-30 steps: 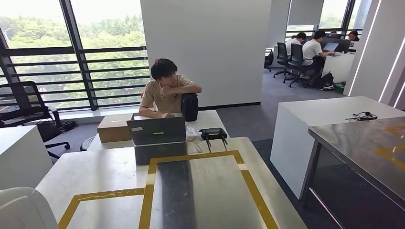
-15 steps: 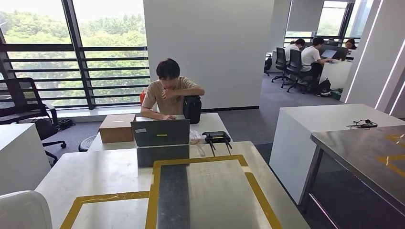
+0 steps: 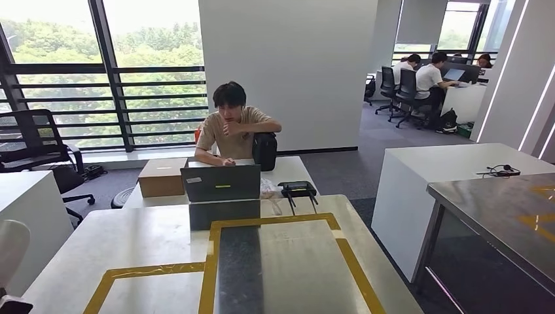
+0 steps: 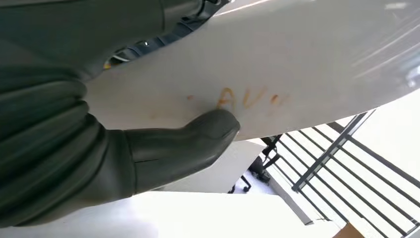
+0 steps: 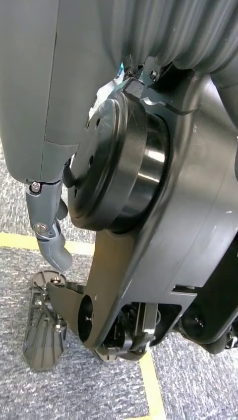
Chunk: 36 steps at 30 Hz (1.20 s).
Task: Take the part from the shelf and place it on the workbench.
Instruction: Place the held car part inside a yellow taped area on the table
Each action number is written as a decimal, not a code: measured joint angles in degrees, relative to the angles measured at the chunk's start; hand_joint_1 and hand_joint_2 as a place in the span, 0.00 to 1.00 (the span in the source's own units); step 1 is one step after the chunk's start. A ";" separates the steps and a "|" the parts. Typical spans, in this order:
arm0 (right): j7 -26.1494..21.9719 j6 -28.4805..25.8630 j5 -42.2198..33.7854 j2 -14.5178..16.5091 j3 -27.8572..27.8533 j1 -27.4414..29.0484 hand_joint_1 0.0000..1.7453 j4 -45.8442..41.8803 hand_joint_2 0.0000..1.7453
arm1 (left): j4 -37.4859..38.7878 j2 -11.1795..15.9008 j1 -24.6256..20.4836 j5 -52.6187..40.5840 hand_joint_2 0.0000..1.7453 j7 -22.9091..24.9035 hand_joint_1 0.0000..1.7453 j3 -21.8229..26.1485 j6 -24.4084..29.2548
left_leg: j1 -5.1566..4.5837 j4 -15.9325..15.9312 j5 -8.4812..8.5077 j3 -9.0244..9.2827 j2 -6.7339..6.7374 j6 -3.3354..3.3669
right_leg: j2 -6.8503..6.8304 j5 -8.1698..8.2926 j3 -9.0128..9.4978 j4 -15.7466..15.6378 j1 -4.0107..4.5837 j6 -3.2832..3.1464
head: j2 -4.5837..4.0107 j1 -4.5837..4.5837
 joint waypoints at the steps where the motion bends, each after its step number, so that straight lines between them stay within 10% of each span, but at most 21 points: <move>1: 0.01 -0.13 -0.01 0.00 0.20 -0.16 0.00 0.00 1.00 | 3.70 0.56 -2.74 -1.35 1.00 0.17 1.00 -1.00 1.11 | 0.00 -0.04 0.03 0.06 0.09 -0.03 | 0.08 0.05 -0.01 0.02 -0.02 -0.06 | 0.00 -0.01; 12: 0.84 -0.60 -0.52 0.00 0.95 -0.40 0.00 0.00 1.00 | 26.33 -0.24 -17.55 -12.28 1.00 4.54 1.00 -12.02 7.44 | -0.01 -0.15 0.06 0.07 0.46 -0.08 | 0.49 0.17 -0.20 0.03 -0.03 -0.16 | 0.00 0.01; 25: 2.44 -0.35 0.44 0.00 1.98 -0.27 0.00 0.00 1.00 | 31.54 -1.60 -19.53 -14.93 1.00 3.55 1.00 -16.63 7.83 | -0.01 -0.23 0.08 0.07 0.45 -0.13 | 0.46 0.16 -0.24 0.02 -0.01 -0.18 | 0.00 0.01; 36: 1.18 -0.05 1.19 0.08 3.62 -0.94 0.00 0.00 1.00 | 34.14 -9.20 -14.31 -23.67 1.00 1.65 1.00 -25.89 9.60 | -0.07 -0.24 0.05 0.06 0.41 -0.07 | 0.43 0.15 -0.21 0.02 -0.14 -0.18 | 0.00 0.01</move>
